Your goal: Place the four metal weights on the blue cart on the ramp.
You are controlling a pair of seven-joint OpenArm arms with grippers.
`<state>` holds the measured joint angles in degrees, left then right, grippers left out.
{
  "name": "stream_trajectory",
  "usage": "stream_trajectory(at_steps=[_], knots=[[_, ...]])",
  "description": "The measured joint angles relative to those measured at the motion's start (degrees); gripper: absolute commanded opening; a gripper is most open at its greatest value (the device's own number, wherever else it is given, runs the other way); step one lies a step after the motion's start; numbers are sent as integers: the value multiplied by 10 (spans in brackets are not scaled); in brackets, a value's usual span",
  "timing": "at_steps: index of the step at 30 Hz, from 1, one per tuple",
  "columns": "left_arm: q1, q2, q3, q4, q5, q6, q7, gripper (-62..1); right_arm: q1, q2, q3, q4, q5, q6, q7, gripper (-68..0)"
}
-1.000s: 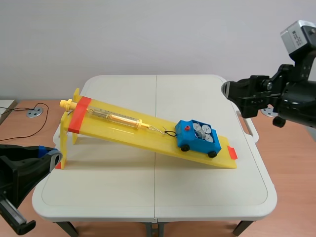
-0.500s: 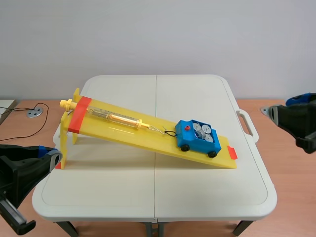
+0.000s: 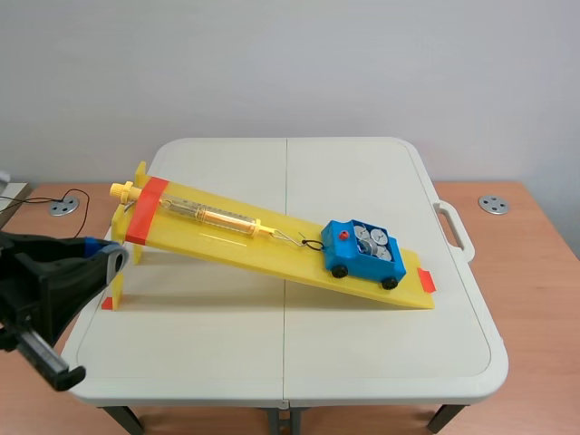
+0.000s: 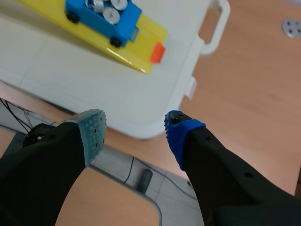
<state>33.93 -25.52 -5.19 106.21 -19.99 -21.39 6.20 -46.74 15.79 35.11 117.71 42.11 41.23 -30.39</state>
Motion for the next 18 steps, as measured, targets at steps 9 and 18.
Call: stream_trajectory(at_steps=[9, 18], knots=[[-101, 51, 101, 0, 40, -1, 13, -580, -72, -43, 94, 0, 25, 0, -15, -408], [-165, 127, 197, -2, 168, 26, 13, -580, -112, -67, 172, 0, 90, 0, -66, -482]])
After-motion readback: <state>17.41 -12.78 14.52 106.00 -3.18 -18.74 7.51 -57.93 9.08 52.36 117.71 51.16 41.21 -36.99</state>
